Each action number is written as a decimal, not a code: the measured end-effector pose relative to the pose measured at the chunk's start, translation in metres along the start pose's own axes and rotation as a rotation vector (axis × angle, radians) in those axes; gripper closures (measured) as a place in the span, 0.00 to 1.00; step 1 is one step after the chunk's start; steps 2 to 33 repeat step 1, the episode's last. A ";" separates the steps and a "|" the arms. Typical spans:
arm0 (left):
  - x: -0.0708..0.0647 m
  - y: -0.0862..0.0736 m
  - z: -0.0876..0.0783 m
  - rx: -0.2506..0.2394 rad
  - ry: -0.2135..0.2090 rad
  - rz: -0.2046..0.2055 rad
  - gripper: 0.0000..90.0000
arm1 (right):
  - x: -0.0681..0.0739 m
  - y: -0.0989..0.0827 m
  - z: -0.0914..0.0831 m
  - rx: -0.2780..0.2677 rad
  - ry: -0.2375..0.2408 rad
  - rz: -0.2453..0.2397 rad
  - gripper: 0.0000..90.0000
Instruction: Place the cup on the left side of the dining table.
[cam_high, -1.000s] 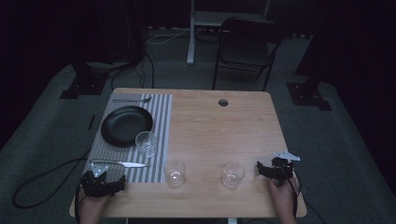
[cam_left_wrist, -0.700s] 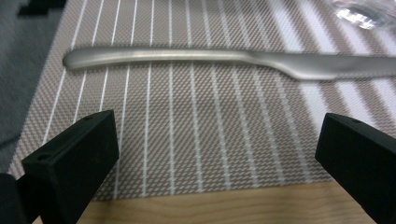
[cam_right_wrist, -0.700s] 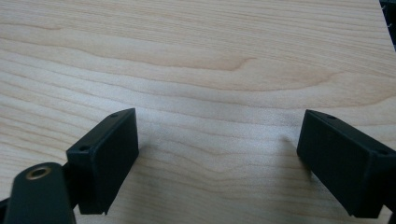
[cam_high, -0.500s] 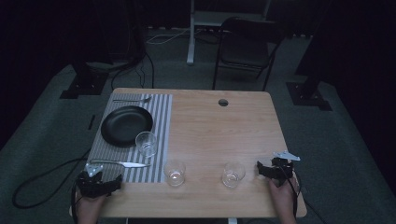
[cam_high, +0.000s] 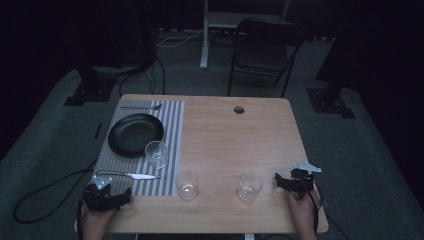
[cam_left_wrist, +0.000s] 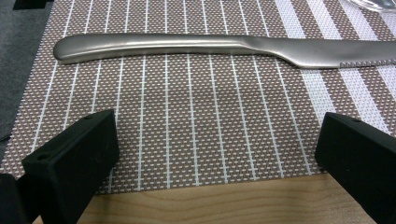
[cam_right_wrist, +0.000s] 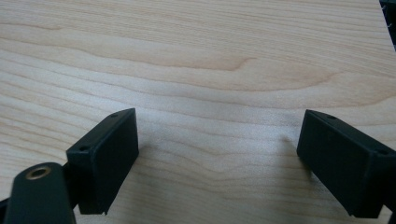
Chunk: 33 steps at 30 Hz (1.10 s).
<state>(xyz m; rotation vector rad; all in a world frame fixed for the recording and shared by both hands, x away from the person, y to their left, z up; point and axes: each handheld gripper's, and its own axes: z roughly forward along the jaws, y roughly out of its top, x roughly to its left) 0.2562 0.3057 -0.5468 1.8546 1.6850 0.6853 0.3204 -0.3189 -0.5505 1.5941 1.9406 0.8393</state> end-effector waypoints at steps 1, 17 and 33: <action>0.000 0.000 0.000 0.000 0.000 0.000 0.00 | 0.000 0.000 0.000 0.000 0.000 -0.001 0.14; 0.000 0.000 0.000 0.000 0.000 0.000 0.00 | 0.000 0.000 0.000 0.000 0.000 -0.001 0.14; 0.000 0.000 0.000 0.000 0.000 0.000 0.00 | 0.000 0.000 0.000 0.000 0.000 -0.001 0.14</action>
